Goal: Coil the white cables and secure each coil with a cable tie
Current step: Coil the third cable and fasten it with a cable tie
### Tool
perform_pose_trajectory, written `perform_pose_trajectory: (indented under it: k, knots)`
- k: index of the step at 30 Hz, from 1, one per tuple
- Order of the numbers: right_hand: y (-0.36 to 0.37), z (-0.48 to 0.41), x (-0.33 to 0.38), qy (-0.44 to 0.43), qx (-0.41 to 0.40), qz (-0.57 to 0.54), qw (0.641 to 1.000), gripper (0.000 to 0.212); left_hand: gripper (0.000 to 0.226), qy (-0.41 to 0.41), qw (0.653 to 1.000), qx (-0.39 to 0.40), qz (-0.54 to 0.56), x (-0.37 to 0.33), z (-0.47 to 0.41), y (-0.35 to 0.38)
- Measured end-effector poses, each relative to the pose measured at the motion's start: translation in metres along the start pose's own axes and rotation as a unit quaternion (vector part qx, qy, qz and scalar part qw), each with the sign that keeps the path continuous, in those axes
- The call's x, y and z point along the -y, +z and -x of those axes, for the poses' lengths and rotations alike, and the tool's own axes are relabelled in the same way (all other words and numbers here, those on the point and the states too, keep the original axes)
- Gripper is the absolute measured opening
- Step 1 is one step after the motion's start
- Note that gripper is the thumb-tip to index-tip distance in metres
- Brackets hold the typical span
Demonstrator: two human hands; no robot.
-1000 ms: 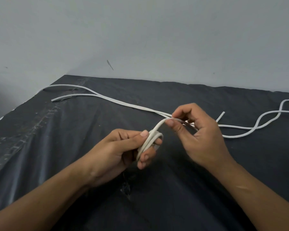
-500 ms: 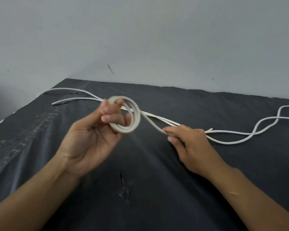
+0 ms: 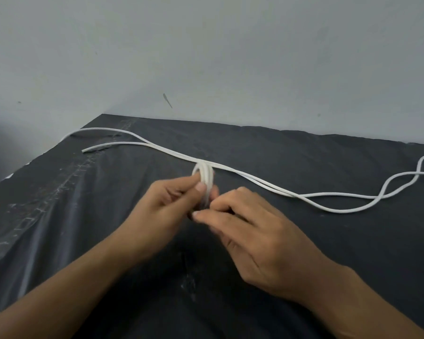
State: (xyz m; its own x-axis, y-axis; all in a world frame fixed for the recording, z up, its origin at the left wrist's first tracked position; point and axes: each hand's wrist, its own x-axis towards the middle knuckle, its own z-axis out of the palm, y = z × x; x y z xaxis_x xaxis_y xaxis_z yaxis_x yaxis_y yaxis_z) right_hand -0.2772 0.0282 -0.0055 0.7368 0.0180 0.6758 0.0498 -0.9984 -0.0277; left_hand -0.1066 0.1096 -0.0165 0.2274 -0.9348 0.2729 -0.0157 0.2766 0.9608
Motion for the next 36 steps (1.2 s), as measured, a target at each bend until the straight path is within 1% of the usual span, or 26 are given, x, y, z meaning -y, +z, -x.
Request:
perform_pose_trajectory:
  k: [1,3,8,11,14,16,18,20,23,26,28,30,32,34,36]
  knots:
    - [-0.002,0.000,-0.003,-0.004,-0.032,0.008,0.999,0.019,0.033,-0.006,0.999,0.023,-0.034,0.001,0.002,0.004]
    - [-0.007,0.001,-0.012,0.015,-0.081,0.006,0.997,0.013,0.032,-0.031,0.998,0.049,-0.029,0.000,0.005,0.009]
    - [-0.014,0.009,-0.033,0.143,-0.154,-0.058,0.976,0.009,0.036,-0.067,0.990,0.080,0.094,-0.003,0.002,0.011]
    - [-0.013,0.010,-0.036,0.203,-0.183,-0.105,0.956,0.011,0.035,-0.107,0.971,0.130,0.170,-0.006,0.004,0.013]
    - [-0.012,0.008,-0.038,0.222,-0.190,-0.115,0.949,0.007,0.037,-0.121,0.952,0.181,0.217,-0.009,0.005,0.014]
    - [-0.012,0.009,-0.042,0.251,-0.186,-0.131,0.941,0.004,0.045,-0.119,0.945,0.189,0.237,-0.010,0.005,0.012]
    - [-0.011,0.012,-0.046,0.290,-0.151,-0.145,0.934,0.003,0.047,-0.112,0.946,0.183,0.243,-0.011,0.005,0.012]
    - [-0.007,0.016,-0.048,0.305,-0.091,-0.141,0.937,0.005,0.043,-0.104,0.944,0.165,0.267,-0.010,0.005,0.011]
    - [-0.001,0.019,-0.044,0.300,-0.012,-0.151,0.942,0.012,0.041,-0.081,0.940,0.103,0.316,-0.007,0.000,0.006]
    - [0.004,0.018,-0.033,0.266,0.040,-0.133,0.954,0.021,0.035,-0.050,0.941,0.034,0.334,-0.003,-0.005,-0.003]
    - [0.005,0.015,-0.023,0.243,0.046,-0.132,0.960,0.020,0.034,-0.037,0.944,0.013,0.328,0.000,-0.006,-0.005]
    - [0.004,0.011,-0.015,0.216,0.033,-0.135,0.966,0.018,0.034,-0.025,0.948,0.016,0.318,0.002,-0.005,-0.005]
    - [0.003,0.010,-0.012,0.193,0.036,-0.154,0.969,0.024,0.034,-0.014,0.947,0.021,0.319,0.002,-0.006,-0.004]
    - [0.003,0.012,-0.010,0.170,0.061,-0.188,0.965,0.034,0.035,-0.006,0.945,0.014,0.325,0.000,-0.006,-0.004]
    - [0.006,0.012,-0.011,0.133,0.054,-0.170,0.975,0.037,0.036,-0.004,0.947,0.002,0.320,-0.002,-0.006,-0.005]
